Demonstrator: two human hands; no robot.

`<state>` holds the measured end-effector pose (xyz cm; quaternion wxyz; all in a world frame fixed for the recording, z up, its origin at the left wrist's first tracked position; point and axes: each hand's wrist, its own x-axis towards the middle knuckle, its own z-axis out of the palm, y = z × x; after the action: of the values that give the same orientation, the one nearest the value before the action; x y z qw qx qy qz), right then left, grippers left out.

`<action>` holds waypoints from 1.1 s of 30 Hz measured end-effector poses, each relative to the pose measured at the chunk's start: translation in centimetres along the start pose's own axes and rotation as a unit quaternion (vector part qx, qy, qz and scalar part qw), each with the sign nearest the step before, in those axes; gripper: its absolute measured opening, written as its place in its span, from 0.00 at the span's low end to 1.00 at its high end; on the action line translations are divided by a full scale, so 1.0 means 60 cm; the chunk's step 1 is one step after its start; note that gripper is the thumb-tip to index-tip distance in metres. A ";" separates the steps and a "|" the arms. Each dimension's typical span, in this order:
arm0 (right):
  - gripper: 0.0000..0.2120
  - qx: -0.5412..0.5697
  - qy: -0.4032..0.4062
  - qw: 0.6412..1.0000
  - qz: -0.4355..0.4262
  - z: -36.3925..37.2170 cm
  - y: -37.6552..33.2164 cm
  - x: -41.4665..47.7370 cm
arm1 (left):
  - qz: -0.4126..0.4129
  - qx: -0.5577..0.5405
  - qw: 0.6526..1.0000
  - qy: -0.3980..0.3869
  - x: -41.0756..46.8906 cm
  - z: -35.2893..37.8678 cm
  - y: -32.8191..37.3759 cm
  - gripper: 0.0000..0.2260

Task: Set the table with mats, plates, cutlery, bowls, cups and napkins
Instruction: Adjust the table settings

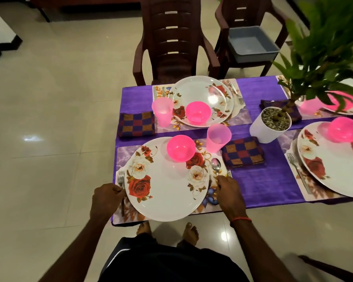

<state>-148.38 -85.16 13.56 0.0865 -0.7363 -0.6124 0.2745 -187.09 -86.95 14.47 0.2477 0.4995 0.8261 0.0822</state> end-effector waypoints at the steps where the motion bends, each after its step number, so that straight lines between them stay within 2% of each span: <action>1: 0.10 0.004 -0.004 1.000 -0.006 0.001 0.001 0.000 | -0.004 -0.001 1.000 0.001 0.001 0.001 -0.001 0.13; 10: 0.11 0.003 -0.037 0.999 -0.031 0.001 0.004 -0.005 | -0.015 0.007 1.000 0.018 0.005 -0.001 0.003 0.11; 12: 0.07 0.025 -0.020 0.999 -0.031 0.003 0.012 -0.006 | -0.020 0.001 1.000 0.016 0.002 -0.005 0.009 0.10; 14: 0.06 0.026 0.030 0.999 -0.024 0.002 0.026 -0.005 | -0.022 0.002 1.000 0.015 0.002 -0.008 0.009 0.08; 17: 0.10 -0.031 0.101 0.994 -0.007 -0.001 0.054 -0.001 | -0.021 -0.001 1.000 0.022 0.003 -0.007 0.005 0.08; 20: 0.15 -0.118 0.071 0.990 -0.008 0.005 0.072 0.004 | -0.016 -0.012 0.999 0.026 0.001 -0.005 0.006 0.11; 26: 0.25 -0.152 0.043 0.987 -0.035 0.022 0.079 0.001 | 0.009 -0.018 1.000 0.021 -0.003 0.001 0.016 0.14; 33: 0.27 -0.188 0.051 0.978 -0.072 0.036 0.074 -0.009 | 0.014 -0.013 1.000 0.019 -0.002 0.007 0.023 0.14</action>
<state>-145.76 -87.19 9.87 -0.0029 -0.7066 -0.6991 0.1098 -185.79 -86.41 14.66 0.2374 0.5062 0.8223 0.1061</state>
